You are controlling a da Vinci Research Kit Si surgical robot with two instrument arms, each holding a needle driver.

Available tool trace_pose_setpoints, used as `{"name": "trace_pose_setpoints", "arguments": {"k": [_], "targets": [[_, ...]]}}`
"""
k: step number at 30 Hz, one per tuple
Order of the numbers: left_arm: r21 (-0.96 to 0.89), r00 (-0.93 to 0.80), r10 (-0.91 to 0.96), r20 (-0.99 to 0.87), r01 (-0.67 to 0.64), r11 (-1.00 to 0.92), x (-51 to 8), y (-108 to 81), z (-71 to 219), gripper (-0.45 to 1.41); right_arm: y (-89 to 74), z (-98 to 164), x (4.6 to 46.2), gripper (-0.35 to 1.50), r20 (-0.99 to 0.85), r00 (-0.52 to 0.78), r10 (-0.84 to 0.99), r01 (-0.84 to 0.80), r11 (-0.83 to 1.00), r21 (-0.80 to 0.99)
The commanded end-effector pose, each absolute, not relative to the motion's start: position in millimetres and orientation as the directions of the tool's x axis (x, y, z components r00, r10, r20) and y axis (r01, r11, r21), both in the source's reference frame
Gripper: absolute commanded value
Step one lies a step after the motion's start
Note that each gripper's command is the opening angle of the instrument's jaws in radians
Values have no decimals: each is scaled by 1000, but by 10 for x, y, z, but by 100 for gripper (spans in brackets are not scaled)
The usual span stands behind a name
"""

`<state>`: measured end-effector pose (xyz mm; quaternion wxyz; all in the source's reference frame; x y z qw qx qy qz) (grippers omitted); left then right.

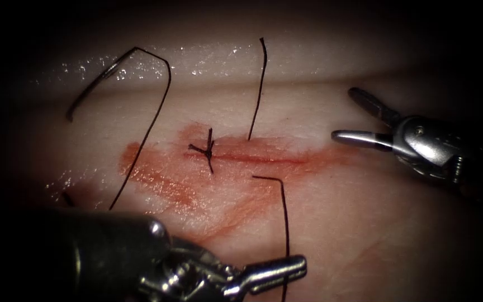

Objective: Wound Closure

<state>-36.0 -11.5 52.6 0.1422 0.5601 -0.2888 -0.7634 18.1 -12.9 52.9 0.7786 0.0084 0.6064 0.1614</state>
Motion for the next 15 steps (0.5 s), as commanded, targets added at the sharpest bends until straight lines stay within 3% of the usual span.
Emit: {"name": "trace_pose_setpoints", "arguments": {"k": [1,6,9,15], "targets": [[594,-333,-534,-777,-108,-797,-361,-111,533,-45,-136,524,196,123,-952,218,214,-202,964,171],[585,-338,-523,-782,-109,-804,-345,-91,544,-45,-161,500,220,113,-965,262,9,-111,994,-21],[582,-336,-521,-784,-109,-806,-339,-83,550,-45,-168,485,236,96,-948,305,-92,-41,993,-110],[582,-335,-521,-785,-109,-806,-335,-74,559,-45,-167,453,258,27,-911,326,-253,24,965,-259]]}}
